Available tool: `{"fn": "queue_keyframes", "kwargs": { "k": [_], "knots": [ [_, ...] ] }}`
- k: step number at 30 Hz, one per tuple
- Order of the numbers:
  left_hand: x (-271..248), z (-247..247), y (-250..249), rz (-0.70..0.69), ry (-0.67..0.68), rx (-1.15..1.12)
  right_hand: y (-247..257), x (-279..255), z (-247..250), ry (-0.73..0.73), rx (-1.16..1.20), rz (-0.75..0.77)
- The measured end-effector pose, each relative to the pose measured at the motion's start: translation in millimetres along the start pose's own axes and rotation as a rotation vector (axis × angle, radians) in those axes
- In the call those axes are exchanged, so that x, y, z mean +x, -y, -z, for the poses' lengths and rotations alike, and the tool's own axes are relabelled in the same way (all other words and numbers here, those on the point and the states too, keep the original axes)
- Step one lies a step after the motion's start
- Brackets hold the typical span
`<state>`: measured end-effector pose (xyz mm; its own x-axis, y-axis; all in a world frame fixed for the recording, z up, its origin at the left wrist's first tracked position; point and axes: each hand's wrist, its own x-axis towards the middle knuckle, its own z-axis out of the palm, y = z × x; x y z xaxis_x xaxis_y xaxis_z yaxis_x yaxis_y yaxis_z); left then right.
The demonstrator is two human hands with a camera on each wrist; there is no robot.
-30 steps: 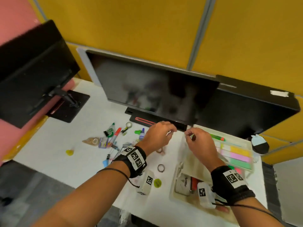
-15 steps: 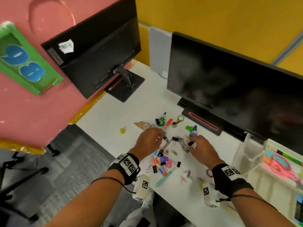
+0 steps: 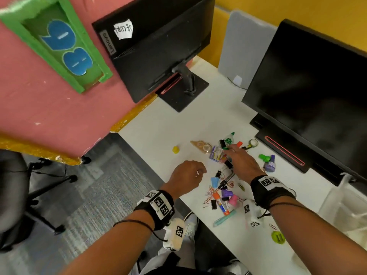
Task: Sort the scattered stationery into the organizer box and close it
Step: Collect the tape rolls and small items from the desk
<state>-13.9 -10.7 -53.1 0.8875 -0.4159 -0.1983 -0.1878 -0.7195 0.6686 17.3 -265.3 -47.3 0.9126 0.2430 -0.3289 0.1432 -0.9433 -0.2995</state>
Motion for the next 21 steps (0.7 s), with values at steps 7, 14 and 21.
{"fn": "queue_keyframes", "kwargs": {
  "k": [7,14,21],
  "knots": [
    [2,-30,-15,-0.037,0.136,0.139,-18,5,-20,-0.154,-0.111,0.012],
    [39,-56,-56,-0.106,0.14,0.364,-25,-13,-18,-0.317,-0.112,-0.004],
    [61,-74,-74,-0.157,0.232,0.646,-12,-73,20,-0.654,0.719,-0.332]
  ]
}}
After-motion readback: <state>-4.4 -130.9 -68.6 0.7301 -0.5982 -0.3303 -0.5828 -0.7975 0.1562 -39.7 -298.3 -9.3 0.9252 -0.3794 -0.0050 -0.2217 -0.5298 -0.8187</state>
